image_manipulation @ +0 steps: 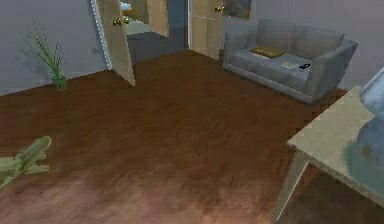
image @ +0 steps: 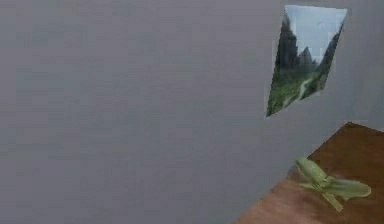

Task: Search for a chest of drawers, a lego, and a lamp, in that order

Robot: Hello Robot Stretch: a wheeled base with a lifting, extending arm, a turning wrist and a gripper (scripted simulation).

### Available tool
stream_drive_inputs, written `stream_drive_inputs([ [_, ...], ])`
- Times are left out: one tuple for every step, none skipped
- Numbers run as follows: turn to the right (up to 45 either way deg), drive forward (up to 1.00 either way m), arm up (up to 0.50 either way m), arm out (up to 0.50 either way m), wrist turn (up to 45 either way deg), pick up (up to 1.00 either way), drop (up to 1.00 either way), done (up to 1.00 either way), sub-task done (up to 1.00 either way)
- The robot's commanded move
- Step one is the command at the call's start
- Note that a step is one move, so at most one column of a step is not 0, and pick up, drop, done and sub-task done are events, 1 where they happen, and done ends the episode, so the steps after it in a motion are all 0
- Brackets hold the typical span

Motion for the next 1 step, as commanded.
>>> stream_drive_inputs([
  [45.0,0.00,0.00,0.00,0.0,0.00,0.00,0.00,0.00],
])
